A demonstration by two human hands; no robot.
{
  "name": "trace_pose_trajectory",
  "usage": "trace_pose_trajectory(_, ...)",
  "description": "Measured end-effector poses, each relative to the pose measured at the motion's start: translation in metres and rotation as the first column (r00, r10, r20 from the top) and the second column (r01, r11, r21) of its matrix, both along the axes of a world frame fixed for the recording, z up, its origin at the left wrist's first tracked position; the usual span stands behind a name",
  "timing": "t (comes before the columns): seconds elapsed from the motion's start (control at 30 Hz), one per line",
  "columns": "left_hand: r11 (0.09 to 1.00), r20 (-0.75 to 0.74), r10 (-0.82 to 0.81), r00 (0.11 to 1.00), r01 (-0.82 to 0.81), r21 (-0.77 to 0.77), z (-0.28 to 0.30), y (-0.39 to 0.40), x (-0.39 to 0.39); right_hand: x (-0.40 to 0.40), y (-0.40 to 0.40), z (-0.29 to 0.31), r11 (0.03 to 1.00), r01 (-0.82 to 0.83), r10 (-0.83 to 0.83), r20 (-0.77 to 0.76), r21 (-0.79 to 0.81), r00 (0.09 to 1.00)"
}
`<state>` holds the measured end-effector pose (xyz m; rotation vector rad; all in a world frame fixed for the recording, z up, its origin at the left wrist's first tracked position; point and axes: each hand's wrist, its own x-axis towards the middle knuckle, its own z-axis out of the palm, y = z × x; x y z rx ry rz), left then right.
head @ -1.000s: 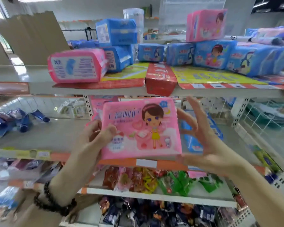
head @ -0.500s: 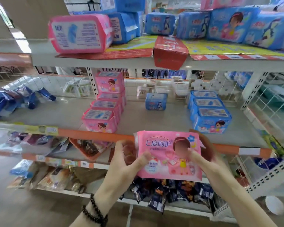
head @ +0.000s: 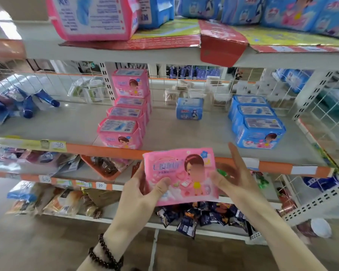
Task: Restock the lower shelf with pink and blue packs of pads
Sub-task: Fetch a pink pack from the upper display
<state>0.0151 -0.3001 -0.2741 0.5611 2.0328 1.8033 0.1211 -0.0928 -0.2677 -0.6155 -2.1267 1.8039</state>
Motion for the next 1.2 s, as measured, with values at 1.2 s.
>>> trace_pose_trajectory(1.2, 0.996, -0.042, -0.076, 0.996, 0.077, 0.04, -0.016, -0.053, -0.184, -0.184, -0.086, 0.011, 0.997, -0.006, 0.015, -0.104, 0.082, 0.995)
